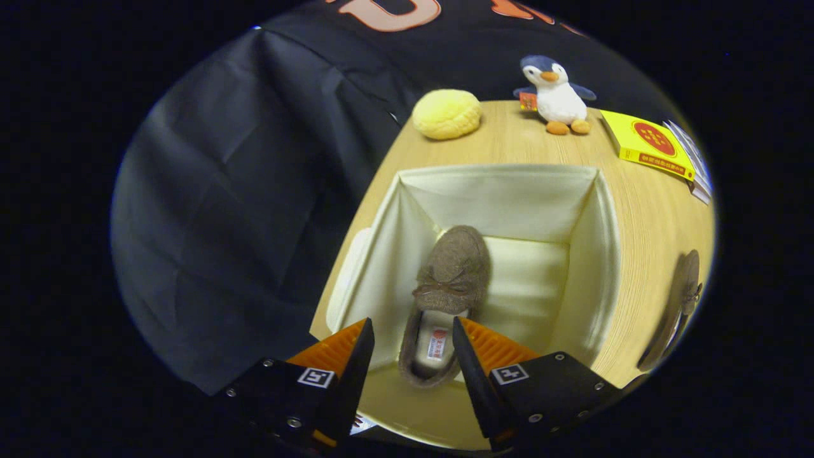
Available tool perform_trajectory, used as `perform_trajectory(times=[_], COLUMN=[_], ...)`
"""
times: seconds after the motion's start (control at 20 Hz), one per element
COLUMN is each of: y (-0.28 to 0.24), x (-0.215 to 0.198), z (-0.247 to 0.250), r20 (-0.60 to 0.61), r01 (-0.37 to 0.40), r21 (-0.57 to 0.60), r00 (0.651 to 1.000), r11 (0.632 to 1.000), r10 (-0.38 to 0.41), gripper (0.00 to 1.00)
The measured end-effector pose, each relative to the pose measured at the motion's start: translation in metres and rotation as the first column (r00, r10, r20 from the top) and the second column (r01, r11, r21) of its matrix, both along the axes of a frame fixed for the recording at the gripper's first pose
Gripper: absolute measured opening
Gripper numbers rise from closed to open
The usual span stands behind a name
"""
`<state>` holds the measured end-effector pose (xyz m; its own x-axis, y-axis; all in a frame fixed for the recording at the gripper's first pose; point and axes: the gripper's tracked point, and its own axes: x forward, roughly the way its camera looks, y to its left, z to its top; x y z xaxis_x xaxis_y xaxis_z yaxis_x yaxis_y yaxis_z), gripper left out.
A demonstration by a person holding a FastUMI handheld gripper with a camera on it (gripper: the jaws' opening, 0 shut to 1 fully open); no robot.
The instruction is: Open the storage box then place both shoes into the box .Put the left shoe in first, then the right shoe, with the right side of both shoes facing outward in a uniform manner.
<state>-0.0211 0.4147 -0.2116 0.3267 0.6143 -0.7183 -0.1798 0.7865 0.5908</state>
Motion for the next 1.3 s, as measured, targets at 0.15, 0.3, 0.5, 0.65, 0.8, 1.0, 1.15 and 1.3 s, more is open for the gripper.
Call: perform_trajectory(times=[0.15, 0.3, 0.5, 0.65, 0.8, 1.0, 1.15, 1.3], y=[-0.045, -0.109, -0.188, -0.256, -0.306, -0.359, -0.380, -0.383], x=[0.013, 0.017, 0.004, -0.020, -0.043, -0.068, -0.071, -0.060], z=[0.017, 0.015, 0.005, -0.023, -0.049, -0.096, -0.121, -0.148], r20=[0.142, 0.252, 0.294, 0.270, 0.247, 0.214, 0.204, 0.208], r01=[0.065, 0.106, 0.170, 0.222, 0.238, 0.251, 0.257, 0.265], r21=[0.028, -0.074, -0.156, -0.217, -0.273, -0.362, -0.393, -0.380], r00=[0.987, 0.964, 0.949, 0.949, 0.954, 0.960, 0.961, 0.958], r11=[0.997, 0.992, 0.973, 0.951, 0.932, 0.898, 0.883, 0.886], r10=[-0.069, -0.084, -0.118, -0.160, -0.171, -0.182, -0.189, -0.197], gripper=[0.89, 0.98, 0.99, 0.99, 0.99, 0.99, 0.98, 0.90])
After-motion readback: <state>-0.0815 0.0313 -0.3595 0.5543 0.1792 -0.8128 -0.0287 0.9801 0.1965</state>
